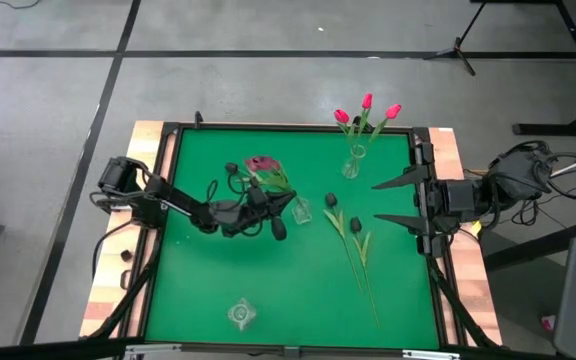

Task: Sort flowers into vase by color
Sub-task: Put the dark red tulip into the center transparent vase

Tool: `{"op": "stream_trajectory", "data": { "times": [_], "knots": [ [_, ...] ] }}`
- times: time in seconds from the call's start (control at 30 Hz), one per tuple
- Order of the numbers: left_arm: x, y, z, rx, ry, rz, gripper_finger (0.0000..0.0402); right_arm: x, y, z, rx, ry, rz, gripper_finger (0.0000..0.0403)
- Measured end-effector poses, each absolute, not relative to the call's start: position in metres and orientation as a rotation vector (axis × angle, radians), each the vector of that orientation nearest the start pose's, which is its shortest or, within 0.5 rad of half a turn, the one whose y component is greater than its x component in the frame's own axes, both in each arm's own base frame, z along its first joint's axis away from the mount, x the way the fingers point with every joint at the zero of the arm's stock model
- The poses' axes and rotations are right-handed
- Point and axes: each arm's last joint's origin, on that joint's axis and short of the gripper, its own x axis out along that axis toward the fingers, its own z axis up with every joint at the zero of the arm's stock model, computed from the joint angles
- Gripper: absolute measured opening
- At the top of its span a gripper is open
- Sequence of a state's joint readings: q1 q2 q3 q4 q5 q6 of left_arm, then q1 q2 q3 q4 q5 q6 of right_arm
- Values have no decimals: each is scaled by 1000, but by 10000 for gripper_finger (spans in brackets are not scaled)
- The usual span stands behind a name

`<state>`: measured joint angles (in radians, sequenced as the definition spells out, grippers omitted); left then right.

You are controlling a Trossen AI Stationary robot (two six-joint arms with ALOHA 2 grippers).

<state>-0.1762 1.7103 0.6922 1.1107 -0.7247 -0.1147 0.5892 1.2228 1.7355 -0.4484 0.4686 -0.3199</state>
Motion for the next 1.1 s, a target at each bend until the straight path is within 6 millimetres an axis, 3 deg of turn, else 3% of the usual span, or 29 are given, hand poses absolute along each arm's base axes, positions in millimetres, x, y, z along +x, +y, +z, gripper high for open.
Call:
{"op": "stream_trajectory", "data": {
  "times": [0.2,0.57,0.8,0.93,1.1],
  "knots": [
    [333,-39,208,-118,-117,547,0,180,104,530,-286,-74,111,214],
    [336,-36,196,-145,-32,553,0,180,105,529,-290,-67,112,214],
    [342,-33,174,-142,26,566,0,181,105,528,-288,-54,114,214],
    [342,-32,169,-127,60,571,15,182,106,527,-291,-46,115,214],
    [338,-31,178,-124,91,532,47,182,106,526,-292,-42,106,214]
  ]
}}
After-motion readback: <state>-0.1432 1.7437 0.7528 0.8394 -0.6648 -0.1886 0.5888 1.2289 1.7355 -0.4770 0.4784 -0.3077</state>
